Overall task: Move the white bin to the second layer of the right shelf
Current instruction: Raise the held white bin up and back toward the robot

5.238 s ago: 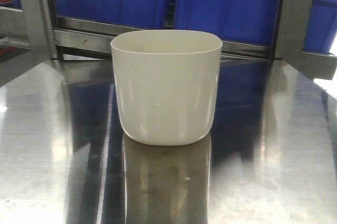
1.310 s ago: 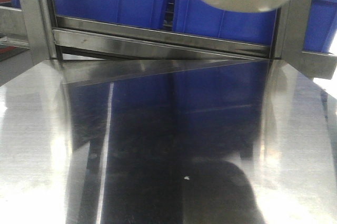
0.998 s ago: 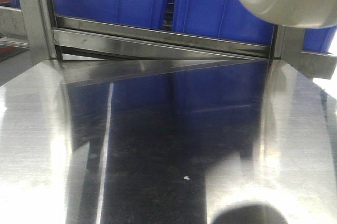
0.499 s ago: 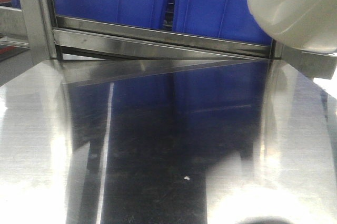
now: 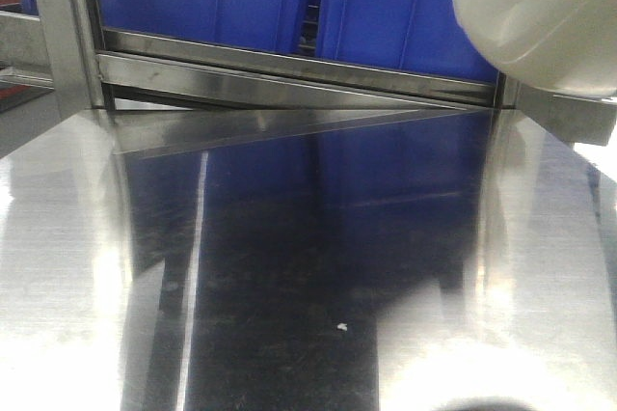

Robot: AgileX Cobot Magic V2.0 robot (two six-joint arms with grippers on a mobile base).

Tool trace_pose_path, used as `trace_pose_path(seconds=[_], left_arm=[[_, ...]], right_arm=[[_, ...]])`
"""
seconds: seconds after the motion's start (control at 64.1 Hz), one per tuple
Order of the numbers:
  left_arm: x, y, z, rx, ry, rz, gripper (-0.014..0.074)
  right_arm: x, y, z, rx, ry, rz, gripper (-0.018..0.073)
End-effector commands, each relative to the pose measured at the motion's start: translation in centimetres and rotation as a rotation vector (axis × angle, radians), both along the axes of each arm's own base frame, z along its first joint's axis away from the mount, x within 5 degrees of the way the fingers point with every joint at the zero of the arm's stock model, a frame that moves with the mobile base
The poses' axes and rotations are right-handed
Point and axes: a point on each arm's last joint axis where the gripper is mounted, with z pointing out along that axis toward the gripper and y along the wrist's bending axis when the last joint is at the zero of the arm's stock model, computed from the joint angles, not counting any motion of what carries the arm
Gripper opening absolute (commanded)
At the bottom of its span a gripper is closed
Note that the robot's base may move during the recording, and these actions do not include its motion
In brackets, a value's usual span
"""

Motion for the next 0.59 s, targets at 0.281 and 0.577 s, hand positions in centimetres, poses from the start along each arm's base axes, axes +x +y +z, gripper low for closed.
trace_pose_path(seconds=[0.281,0.577], left_arm=[[0.04,0.05,-0.40,-0.019,-0.059,0.006,0.0085],[0.04,0.05,-0.40,-0.019,-0.059,0.006,0.0085]], right_arm=[[0.00,-0.14,2.19,0.040,-0.144,-0.011,0.0057],[0.00,-0.14,2.18,0.040,-0.144,-0.010,0.0057]])
